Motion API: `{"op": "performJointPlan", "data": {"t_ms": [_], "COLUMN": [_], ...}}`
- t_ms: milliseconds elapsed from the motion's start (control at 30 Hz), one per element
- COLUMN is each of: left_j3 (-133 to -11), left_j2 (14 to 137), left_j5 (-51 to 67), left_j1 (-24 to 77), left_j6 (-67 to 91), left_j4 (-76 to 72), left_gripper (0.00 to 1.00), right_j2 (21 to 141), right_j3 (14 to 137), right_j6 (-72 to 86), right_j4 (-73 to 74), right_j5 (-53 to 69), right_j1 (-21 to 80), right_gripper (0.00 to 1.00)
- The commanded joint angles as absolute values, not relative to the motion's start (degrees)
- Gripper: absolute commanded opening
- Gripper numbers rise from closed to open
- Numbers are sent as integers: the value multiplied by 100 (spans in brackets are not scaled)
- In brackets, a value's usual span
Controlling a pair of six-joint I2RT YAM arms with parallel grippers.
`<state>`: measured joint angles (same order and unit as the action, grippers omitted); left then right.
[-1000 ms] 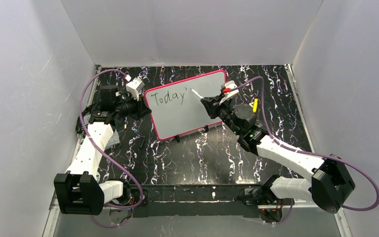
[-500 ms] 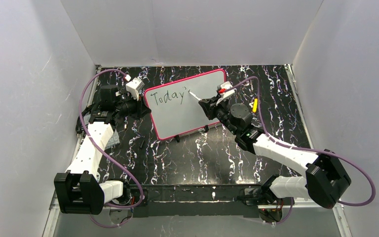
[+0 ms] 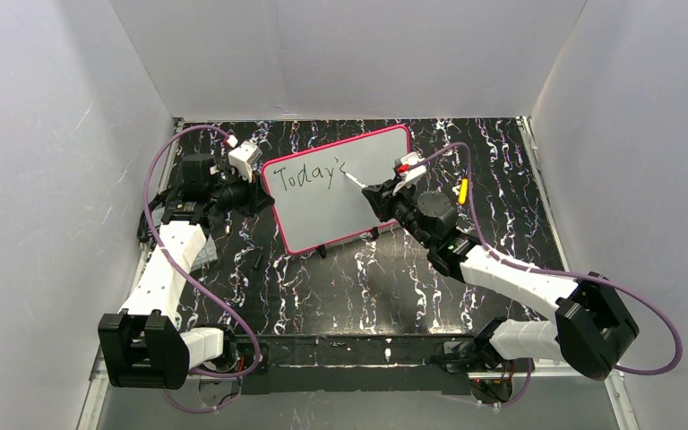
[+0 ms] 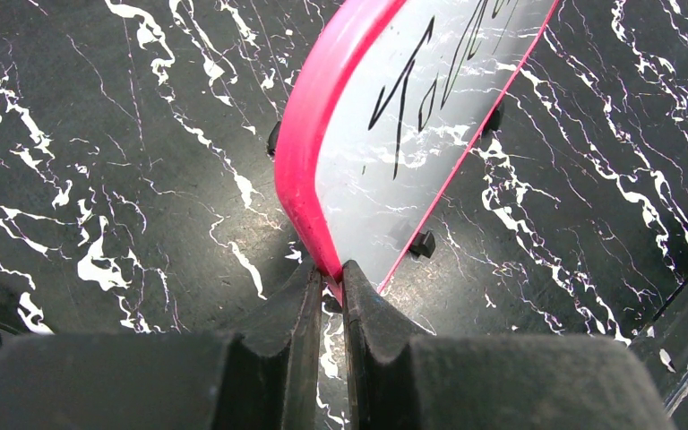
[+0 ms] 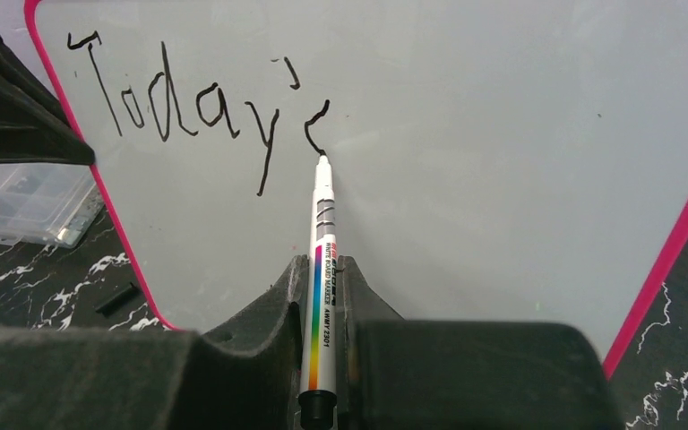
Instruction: Write a sentence on the whiteboard
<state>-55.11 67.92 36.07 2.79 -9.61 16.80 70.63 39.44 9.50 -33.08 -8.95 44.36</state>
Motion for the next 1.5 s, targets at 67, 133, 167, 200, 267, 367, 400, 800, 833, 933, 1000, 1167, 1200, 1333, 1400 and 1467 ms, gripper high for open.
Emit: {"op": "performJointPlan", "data": {"t_ms": [67, 133, 167, 200, 267, 367, 400, 800, 833, 933, 1000, 1167, 1200, 1333, 1400, 1467], "left_j3": [-5520, -5520, -5524, -5520, -5519, -5523, -5525, -5520, -5520, -5520, -5520, -5528, -5528, -5530, -5528, -5528], "left_j2": [6796, 6795, 6795, 6797, 6797, 6794, 6794, 6790, 6786, 6788, 6787, 6782, 6777, 6780, 6777, 6776], "left_j5": [3661, 3665, 3667, 3669, 3658, 3658, 3658, 3661, 3653, 3654, 3651, 3645, 3642, 3603, 3591, 3580], "left_j1": [317, 316, 316, 316, 316, 316, 316, 318, 321, 318, 316, 317, 317, 317, 316, 316], "left_j6": [-1064, -1070, -1067, -1066, -1069, -1070, -1068, -1065, -1065, -1065, -1064, -1051, -1045, -1023, -1027, -1018], "left_j4": [2004, 2004, 2004, 2004, 2008, 2004, 2004, 2004, 2004, 2004, 2004, 2004, 2004, 2004, 2004, 2004], "left_gripper": [0, 0, 0, 0, 0, 0, 0, 0, 0, 0, 0, 0, 0, 0, 0, 0], "right_j2": [6891, 6902, 6912, 6921, 6942, 6959, 6967, 7095, 7122, 7134, 7049, 6590, 6519, 6374, 6383, 6444], "right_j3": [3817, 3806, 3806, 3807, 3769, 3715, 3705, 3822, 3871, 3959, 3965, 3903, 3902, 3949, 3972, 3967], "right_j6": [976, 979, 980, 992, 1030, 1086, 1097, 1194, 1195, 1212, 1242, 1236, 1180, 859, 806, 827], "right_j4": [-3228, -3179, -3148, -3128, -3142, -3191, -3208, -3503, -3536, -3622, -3650, -3501, -3428, -3001, -2860, -2830], "right_j5": [-1505, -1467, -1404, -1339, -1250, -1130, -1086, -860, -828, -740, -693, -636, -640, -642, -474, -267], "right_j1": [4399, 4403, 4402, 4399, 4403, 4399, 4410, 4459, 4470, 4477, 4480, 4480, 4478, 4481, 4480, 4529], "right_gripper": [1, 1, 1, 1, 1, 1, 1, 1, 1, 1, 1, 1, 1, 1, 1, 1]}}
